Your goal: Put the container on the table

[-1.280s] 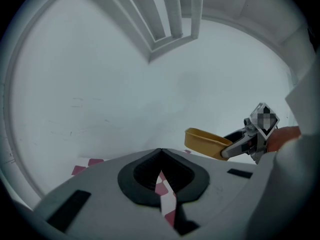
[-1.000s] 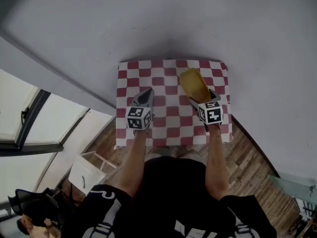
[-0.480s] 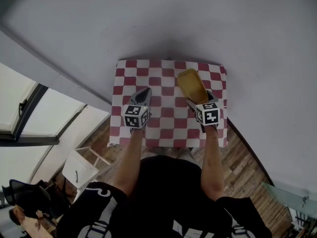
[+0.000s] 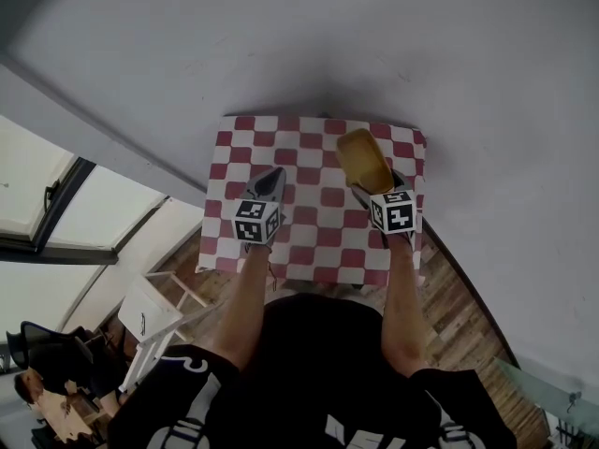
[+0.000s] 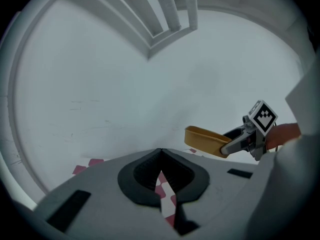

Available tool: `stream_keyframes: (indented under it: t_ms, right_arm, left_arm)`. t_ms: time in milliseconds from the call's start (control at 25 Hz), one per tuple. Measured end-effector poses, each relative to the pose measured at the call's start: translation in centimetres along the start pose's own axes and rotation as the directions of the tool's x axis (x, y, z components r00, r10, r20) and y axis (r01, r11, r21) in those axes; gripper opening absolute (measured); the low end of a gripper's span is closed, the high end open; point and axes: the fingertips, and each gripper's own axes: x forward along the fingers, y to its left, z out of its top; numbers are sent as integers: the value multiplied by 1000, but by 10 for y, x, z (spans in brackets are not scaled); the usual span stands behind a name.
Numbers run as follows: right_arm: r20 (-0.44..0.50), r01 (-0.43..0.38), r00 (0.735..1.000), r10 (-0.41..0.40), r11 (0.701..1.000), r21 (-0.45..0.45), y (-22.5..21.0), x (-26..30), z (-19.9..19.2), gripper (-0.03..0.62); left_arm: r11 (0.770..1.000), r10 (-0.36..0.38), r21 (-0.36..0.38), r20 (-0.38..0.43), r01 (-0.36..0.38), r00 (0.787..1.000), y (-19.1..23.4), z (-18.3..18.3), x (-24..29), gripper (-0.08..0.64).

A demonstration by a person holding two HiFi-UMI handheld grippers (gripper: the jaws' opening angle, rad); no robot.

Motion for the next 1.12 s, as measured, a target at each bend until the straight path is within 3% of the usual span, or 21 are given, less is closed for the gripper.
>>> stream_keyframes:
  t_ms: [440, 1120]
  right_arm:
    - [2, -28, 1000, 27, 999, 18, -22, -11, -13, 479]
    - [4, -30, 1000, 30, 1000, 1, -5, -20, -15, 480]
  left_arm:
    - [1000, 10, 18, -14, -9, 1000, -31, -1, 6, 25]
    - [1000, -1, 16, -12, 1, 1000, -34, -6, -7, 25]
